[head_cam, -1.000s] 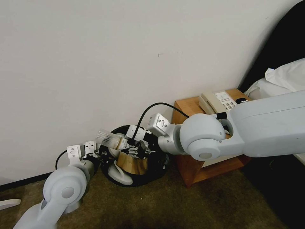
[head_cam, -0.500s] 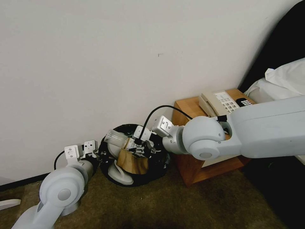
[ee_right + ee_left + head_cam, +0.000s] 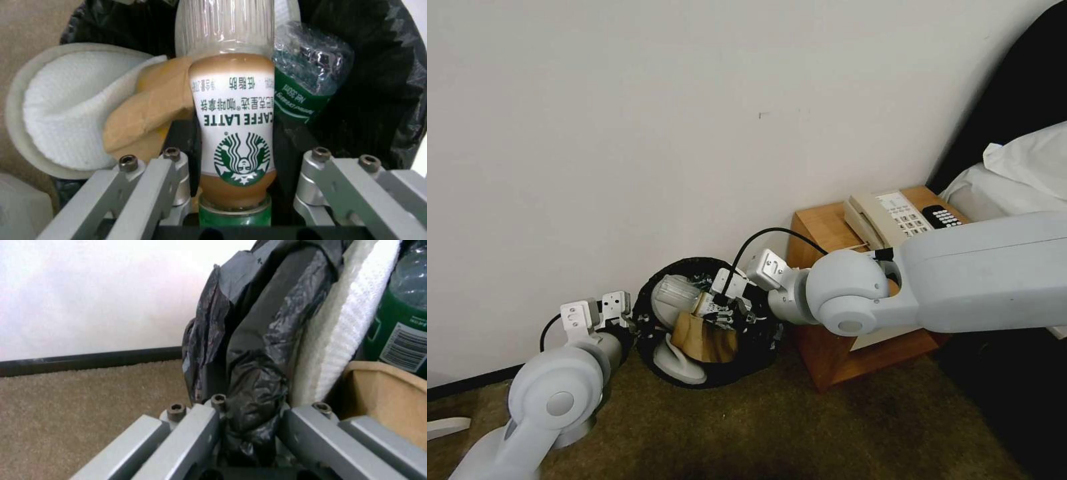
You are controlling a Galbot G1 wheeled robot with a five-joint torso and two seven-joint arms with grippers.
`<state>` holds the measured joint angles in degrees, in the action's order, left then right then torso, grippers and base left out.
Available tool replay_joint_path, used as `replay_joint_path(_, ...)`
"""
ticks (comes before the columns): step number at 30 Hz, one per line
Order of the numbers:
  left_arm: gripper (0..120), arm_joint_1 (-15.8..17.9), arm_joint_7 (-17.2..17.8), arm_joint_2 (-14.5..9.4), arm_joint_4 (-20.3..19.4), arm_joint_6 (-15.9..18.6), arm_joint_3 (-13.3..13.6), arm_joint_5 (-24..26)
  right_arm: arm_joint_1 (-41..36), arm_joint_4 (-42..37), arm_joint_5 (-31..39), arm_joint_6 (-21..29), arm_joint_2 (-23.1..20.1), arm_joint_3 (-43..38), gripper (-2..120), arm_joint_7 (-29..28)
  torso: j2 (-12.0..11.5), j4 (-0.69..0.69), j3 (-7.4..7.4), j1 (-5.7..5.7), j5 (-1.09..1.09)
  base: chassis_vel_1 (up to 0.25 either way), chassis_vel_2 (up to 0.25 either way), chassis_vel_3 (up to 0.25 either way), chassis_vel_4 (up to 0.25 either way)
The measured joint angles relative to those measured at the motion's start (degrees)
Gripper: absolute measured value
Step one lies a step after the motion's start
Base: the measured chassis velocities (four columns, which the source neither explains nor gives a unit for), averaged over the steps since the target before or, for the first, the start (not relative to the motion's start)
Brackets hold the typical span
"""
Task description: Pick up the trash bin, then pick up the garbage from the floor and place it into the trash bin.
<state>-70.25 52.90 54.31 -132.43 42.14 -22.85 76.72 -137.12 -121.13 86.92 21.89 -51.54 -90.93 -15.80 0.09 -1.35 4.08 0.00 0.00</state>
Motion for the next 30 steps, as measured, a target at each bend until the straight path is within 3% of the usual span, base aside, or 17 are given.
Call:
replay_joint_path(18, 0, -0.36, -0.03, 0.04, -0.73, 0.00, 0.00, 1.03, -2.00, 2.09, -1.06, 0.07, -1.05, 0.03, 35, -0.37, 0.00, 0.00, 0.00, 0.00, 0.00, 0.000, 0.000, 0.000, 0.000)
replay_joint_path(30, 0, -0.52, -0.06, 0.11, -0.64, 0.00, 0.27, 1.01, -1.01, 1.72, -0.81, 0.02, -0.83, -0.02, 76, -0.60, 0.00, 0.00, 0.00, 0.00, 0.00, 0.000, 0.000, 0.000, 0.000)
